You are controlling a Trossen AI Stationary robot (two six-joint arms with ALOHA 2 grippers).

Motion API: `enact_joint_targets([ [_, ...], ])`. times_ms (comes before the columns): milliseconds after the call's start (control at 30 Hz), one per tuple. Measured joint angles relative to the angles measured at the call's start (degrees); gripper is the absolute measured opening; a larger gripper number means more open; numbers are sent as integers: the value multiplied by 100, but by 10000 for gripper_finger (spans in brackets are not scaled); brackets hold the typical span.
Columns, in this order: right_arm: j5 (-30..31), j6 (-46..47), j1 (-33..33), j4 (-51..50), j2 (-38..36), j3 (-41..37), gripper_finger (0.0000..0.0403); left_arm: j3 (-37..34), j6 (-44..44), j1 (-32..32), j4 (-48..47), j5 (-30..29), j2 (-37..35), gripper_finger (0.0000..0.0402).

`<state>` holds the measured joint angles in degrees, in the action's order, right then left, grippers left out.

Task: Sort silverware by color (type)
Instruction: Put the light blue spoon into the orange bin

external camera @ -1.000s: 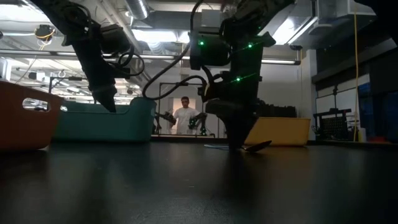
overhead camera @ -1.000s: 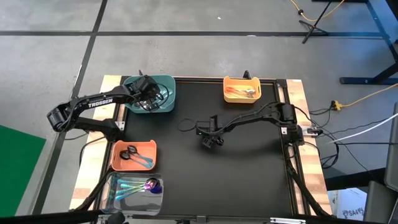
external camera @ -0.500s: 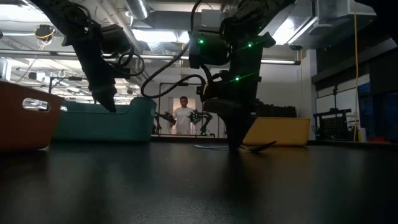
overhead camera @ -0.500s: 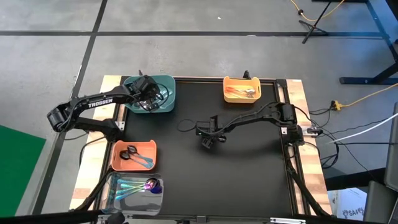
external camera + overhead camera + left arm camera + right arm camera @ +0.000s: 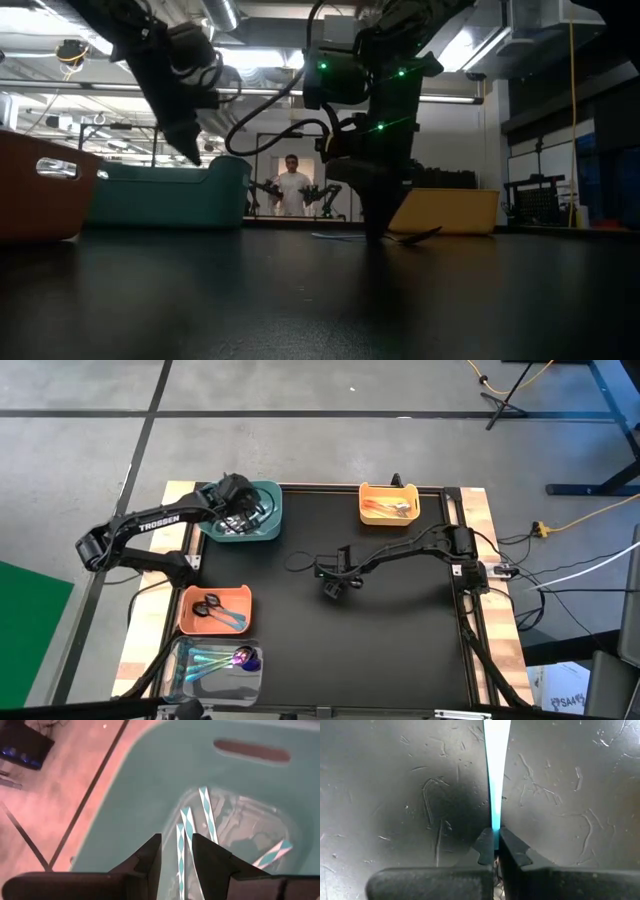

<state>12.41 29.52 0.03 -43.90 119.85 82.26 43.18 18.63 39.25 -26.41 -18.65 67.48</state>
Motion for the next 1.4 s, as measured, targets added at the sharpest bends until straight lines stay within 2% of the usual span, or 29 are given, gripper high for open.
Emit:
enact_joint_targets([
  [500, 355, -309, -24, 295, -412, -9, 0, 892, 44, -340, -223, -42, 0, 103],
  [800, 309, -741, -11, 938, -815, -7, 0, 1910, -75, -616, -1047, -281, 0, 103],
  [1067, 156, -1083, -11, 1935, -1177, -2, 0, 2852, -994, -1029, -2209, -289, -2, 103],
  [1400, -194, -1404, -11, 3501, -1255, 33, 0, 3713, -2046, -1664, -3459, -286, -2, 103],
])
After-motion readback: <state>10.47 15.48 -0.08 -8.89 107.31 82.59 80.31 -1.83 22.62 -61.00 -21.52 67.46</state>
